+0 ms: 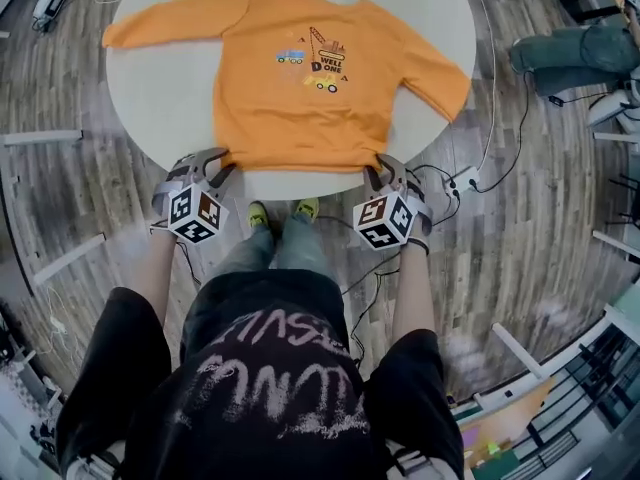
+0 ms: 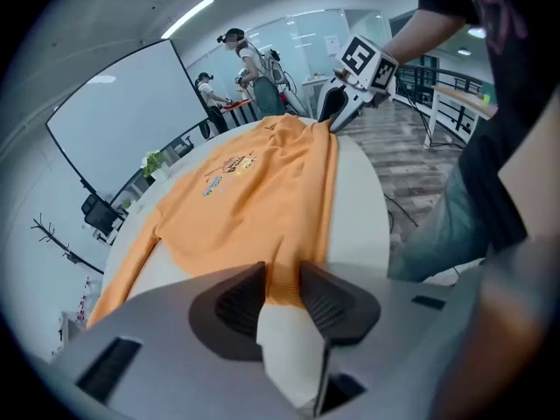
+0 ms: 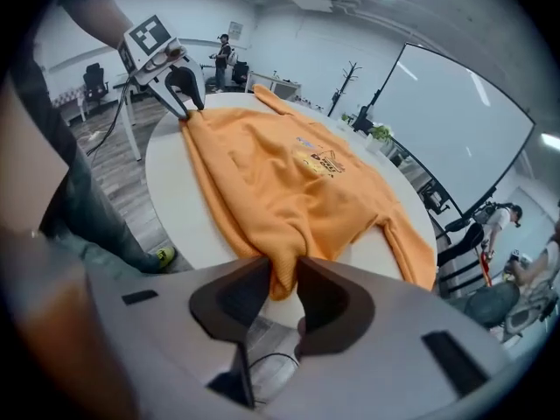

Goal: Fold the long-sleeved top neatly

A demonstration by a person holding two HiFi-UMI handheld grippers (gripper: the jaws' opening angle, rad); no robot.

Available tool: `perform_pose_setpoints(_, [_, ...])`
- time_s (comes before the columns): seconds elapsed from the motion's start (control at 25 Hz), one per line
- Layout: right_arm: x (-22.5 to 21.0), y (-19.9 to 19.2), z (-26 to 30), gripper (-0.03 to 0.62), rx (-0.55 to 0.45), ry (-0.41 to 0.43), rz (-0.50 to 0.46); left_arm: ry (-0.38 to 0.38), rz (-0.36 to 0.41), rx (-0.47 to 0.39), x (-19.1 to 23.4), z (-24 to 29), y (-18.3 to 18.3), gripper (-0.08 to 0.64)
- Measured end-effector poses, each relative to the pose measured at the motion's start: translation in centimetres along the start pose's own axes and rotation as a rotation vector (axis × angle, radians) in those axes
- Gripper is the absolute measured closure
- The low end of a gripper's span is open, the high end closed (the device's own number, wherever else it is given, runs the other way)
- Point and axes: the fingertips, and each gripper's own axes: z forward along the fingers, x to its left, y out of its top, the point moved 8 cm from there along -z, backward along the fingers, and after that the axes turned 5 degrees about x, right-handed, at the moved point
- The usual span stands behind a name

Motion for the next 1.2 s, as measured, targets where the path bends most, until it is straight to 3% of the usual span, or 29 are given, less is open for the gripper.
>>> perform_pose_setpoints(0.12, [0.0, 0.1, -0.2, 0.534, -0.021, 0.03, -0.015, 0.012, -0.015, 0.038, 0.2, 0.0, -0.3, 0.466])
perform_pose_setpoints(0.28, [0.6, -0.1, -1.5, 0.546, -0.031, 0.069, -0.042, 0.013, -0.034, 0.037, 0.5, -1.5, -0.6, 0.522])
perform_pose_setpoints(0.92, [9.4, -2.2, -9.8, 0.549, 0.01, 0.048, 0.002, -0.058, 0.056, -0.06, -4.7, -6.6, -5.0, 0.529])
perform_pose_setpoints(1.2, [10.6, -1.2, -12.1, 0.548, 0.011, 0.107, 0.004, -0.074, 0.06, -0.099, -4.9, -9.0, -6.3, 0.529])
